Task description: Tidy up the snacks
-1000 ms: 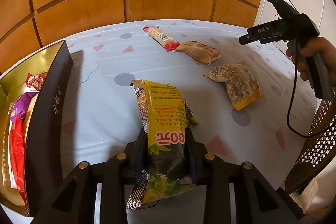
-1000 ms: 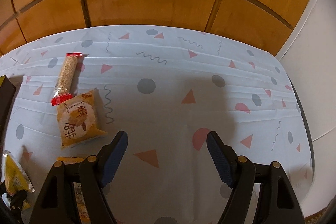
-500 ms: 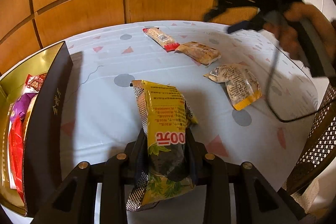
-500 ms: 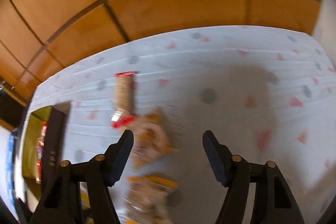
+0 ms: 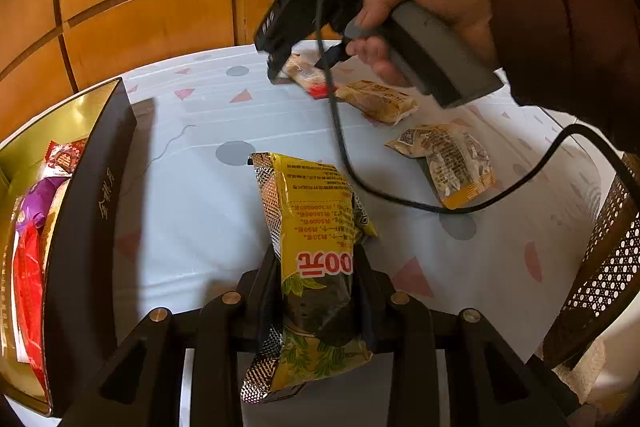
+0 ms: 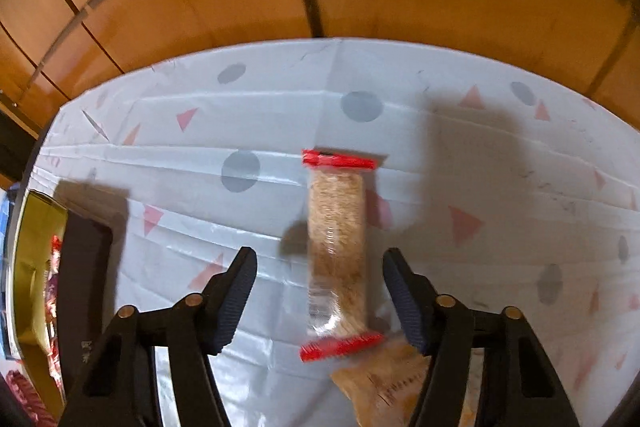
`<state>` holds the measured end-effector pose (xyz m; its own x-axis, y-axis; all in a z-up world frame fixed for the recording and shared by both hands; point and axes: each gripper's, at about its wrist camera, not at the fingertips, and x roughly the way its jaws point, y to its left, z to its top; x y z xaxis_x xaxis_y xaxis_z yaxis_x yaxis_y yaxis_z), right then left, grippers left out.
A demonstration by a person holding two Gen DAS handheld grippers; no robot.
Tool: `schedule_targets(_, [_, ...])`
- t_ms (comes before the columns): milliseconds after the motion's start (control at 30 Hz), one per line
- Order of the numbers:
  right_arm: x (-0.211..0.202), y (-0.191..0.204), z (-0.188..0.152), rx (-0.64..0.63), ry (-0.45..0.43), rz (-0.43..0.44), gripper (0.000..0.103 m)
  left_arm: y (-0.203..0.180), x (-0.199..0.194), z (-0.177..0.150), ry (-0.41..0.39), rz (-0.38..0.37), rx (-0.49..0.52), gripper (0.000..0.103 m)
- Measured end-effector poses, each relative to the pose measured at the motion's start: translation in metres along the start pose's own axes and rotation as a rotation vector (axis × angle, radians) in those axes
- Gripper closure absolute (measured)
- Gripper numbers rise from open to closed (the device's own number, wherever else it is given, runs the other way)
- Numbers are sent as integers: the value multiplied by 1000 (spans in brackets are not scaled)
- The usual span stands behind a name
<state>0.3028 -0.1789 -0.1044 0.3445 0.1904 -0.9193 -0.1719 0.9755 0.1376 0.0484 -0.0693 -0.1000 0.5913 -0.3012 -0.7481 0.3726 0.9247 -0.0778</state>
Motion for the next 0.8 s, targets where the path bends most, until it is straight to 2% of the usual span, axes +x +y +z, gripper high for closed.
schedule_targets(67, [5,7,-4,-36,10,-33,72,1,1,0,0,-1,-1,69])
schedule_targets(100, [3,12,-7,-59,2,-44,73,2,1,1,0,-2,-3,69])
schedule_targets(267, [-7,45,-39,-198,69,9,73,4,0,0,-3,-7,-11,69])
schedule_targets(433, [-19,54,-76,-221,111,53,73,6,-2,-1,-5,-5,-14,69])
schedule_targets(633, [-32,48,-113,-224,105,63,73,4,-1,-1,-1,2,-10,70])
schedule_targets(800, [-32,43,-116,-216,71,80,72,1,-3,4,19,3,-4,73])
